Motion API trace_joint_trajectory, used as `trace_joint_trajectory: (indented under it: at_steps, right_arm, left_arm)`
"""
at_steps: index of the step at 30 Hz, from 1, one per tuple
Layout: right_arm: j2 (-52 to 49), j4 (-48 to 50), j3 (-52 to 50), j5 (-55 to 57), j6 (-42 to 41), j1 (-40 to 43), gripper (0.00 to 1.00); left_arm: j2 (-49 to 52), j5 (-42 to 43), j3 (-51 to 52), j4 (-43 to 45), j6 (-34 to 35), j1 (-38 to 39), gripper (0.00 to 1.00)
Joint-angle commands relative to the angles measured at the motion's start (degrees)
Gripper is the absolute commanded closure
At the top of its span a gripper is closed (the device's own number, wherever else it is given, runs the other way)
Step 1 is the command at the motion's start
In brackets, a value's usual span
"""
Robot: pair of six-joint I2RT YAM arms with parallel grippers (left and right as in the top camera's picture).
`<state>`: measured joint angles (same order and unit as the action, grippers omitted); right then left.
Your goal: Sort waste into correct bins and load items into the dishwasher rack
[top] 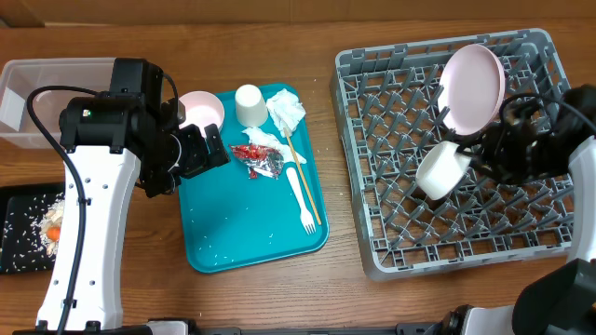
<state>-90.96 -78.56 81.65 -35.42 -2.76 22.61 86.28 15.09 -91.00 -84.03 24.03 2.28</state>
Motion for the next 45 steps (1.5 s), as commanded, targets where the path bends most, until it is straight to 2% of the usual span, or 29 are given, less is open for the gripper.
trace_joint_trajectory:
  at_steps: [1, 6, 10, 12, 17, 25, 28, 30, 34, 37, 45]
  right_arm:
    - [0.31, -4.24, 10.43, 13.62, -3.91, 0.35, 0.00]
    - [0.31, -11.65, 20.17, 20.87, -6.54, 0.35, 0.00]
    - [0.83, -16.37, 26.36, 20.09, -7.96, -0.20, 0.00]
    - [1.99, -18.29, 29.33, 14.67, -7.43, -2.40, 0.00]
    - [4.07, -16.96, 29.44, -0.07, -1.22, -9.09, 0.00]
    - [3.76, -11.41, 28.94, -1.09, -1.29, -21.97, 0.00]
    - [3.39, -9.77, 28.94, -1.11, -1.29, -24.94, 0.00]
    - [3.34, -8.98, 28.94, -1.11, -1.31, -26.18, 0.00]
    - [3.30, -8.87, 28.94, -0.26, -1.29, -26.18, 0.00]
    - [3.30, -8.90, 28.94, 2.36, -1.31, -26.18, 0.00]
    - [3.30, -8.92, 28.94, 8.85, -1.31, -26.18, 0.00]
  left_arm:
    - [0.31, -0.48, 0.26, 0.04, 0.90, 0.44, 0.00]
    - [0.31, -0.48, 0.26, 0.26, 1.44, 0.44, 0.00]
    - [0.31, -0.48, 0.26, 0.26, 1.95, 0.44, 0.00]
    - [0.31, -0.50, 0.26, 0.33, 1.95, 0.42, 0.00]
    - [0.31, -0.50, 0.26, 0.57, 3.54, 0.44, 0.00]
    - [0.55, -0.74, 0.26, 2.19, 3.69, 0.42, 0.00]
    - [0.72, -3.74, 0.28, 4.24, 4.11, 0.31, 0.00]
    - [0.72, -6.45, 0.26, 6.10, 6.21, -0.42, 0.00]
    - [1.09, -6.10, 0.26, 7.56, 9.60, -2.69, 0.00]
    - [2.27, -7.30, 0.26, 9.46, 9.64, -3.15, 0.00]
    - [13.31, -9.14, 0.24, 14.97, 9.88, -3.56, 0.00]
